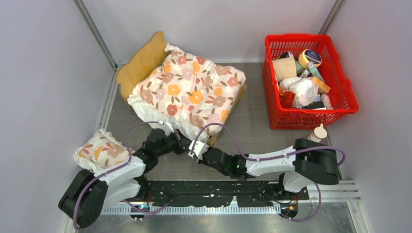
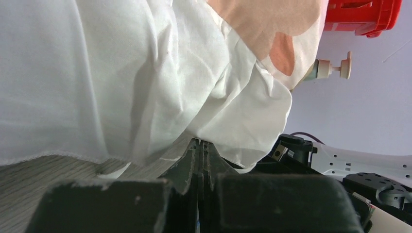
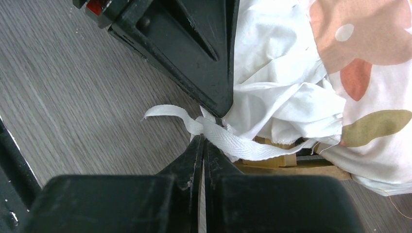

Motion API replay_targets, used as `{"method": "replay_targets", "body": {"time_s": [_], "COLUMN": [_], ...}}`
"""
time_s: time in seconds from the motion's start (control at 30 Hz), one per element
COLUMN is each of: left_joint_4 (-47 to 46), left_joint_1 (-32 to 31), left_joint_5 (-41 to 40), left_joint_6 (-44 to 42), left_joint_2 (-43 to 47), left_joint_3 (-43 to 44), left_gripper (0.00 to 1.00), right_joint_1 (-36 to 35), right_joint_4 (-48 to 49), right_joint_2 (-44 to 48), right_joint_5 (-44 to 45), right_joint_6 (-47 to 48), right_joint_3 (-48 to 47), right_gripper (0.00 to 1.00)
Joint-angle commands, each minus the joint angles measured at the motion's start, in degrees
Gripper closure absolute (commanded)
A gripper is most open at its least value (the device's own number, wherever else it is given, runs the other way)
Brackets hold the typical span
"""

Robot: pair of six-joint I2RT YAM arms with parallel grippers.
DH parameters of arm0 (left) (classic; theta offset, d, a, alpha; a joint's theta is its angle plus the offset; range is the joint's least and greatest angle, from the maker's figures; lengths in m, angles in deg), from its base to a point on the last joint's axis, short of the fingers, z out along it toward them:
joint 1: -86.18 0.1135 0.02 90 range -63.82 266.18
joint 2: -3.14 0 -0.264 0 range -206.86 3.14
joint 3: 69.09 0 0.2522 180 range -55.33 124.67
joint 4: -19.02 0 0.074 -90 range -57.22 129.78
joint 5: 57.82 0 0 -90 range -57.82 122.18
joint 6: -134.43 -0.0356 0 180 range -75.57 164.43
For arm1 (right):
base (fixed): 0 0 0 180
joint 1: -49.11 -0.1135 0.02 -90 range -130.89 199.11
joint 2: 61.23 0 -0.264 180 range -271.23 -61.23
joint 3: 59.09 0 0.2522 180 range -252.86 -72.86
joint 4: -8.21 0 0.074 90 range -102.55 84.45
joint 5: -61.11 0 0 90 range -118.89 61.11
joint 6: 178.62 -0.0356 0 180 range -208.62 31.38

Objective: Set up the pet bed
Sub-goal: Tie the ropes to the bed frame.

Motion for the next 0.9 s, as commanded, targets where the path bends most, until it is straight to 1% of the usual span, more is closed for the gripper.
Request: {"method": "replay_targets", "body": {"time_s": [0.0, 0.03, 0.07, 0.1, 0.13, 0.17, 0.23, 0.3, 0.37, 0.4, 0.43, 0.47, 0.5, 0.53, 0.67, 0.77, 0.87], "left_joint_4": [-3.6, -3.6, -3.6, -3.6, -3.5, -3.4, -3.8, -4.3, -4.4, -4.5, -4.3, -3.9, -3.2, -2.6, -2.6, -2.7, -3.2], "left_joint_1": [0.2, 0.2, 0.2, 0.2, 0.2, 0.2, 0.3, 0.2, 0.2, 0.2, 0.2, 0.2, 0.2, 0.2, 0.2, 0.2, 0.2], "left_joint_5": [-0.1, -0.6, -1.0, -1.3, -1.4, -1.3, -1.2, -0.9, -0.4, -0.2, 0.1, 0.2, 0.3, 0.2, -0.5, -0.4, -0.1], "left_joint_6": [0.1, 0.1, -0.1, -0.3, -0.5, -0.8, -1.0, -1.0, -1.1, -1.2, -1.4, -1.8, -2.4, -2.6, -2.5, -2.4, -2.1], "left_joint_2": [0.6, 0.7, 0.9, 0.9, 0.8, 0.7, 0.2, -0.5, -0.9, -0.9, -0.9, -0.8, -0.7, -0.6, -0.5, -0.9, -1.5], "left_joint_3": [1.0, 1.0, 1.2, 1.5, 1.9, 2.3, 2.8, 3.3, 3.9, 4.0, 4.3, 4.5, 4.8, 5.1, 4.9, 4.9, 4.7], "left_gripper": [1.00, 1.00, 1.00, 1.00, 1.00, 1.00, 1.00, 1.00, 1.00, 1.00, 1.00, 1.00, 1.00, 1.00, 1.00, 1.00, 1.00], "right_joint_1": [0.1, 0.0, 0.0, -0.3, -0.4, -0.5, -0.6, -0.6, -0.7, -1.1, -1.4, -2.0, -2.4, -2.8, -3.3, -3.3, -3.2], "right_joint_4": [1.8, 1.9, 3.2, 4.3, 6.5, 7.5, 10.0, 11.8, 13.2, 13.9, 16.8, 18.4, 21.3, 22.0, 21.6, 27.3, 28.7], "right_joint_2": [0.3, 0.7, 1.7, 2.4, 4.1, 5.0, 8.4, 10.4, 12.4, 13.1, 14.2, 14.5, 14.4, 13.8, 6.7, 0.1, -5.6], "right_joint_5": [1.6, 2.1, 2.2, 1.7, 1.4, 0.3, -1.6, -4.3, -7.3, -10.8, -12.8, -16.5, -17.8, -18.4, -18.7, -18.4, -16.7], "right_joint_6": [0.0, 0.2, 1.0, 1.7, 3.2, 4.1, 6.7, 9.9, 14.0, 17.8, 20.4, 26.0, 30.9, 32.9, 43.3, 49.7, 53.9], "right_joint_3": [-2.0, -1.2, -0.5, 1.7, 2.8, 4.9, 7.6, 10.0, 11.7, 13.1, 14.1, 15.9, 16.4, 16.2, 12.2, 11.6, 9.6], "right_gripper": [0.89, 0.81, 0.77, 0.69, 0.65, 0.56, 0.45, 0.42, 0.41, 0.41, 0.41, 0.40, 0.40, 0.40, 0.40, 0.40, 0.41]}}
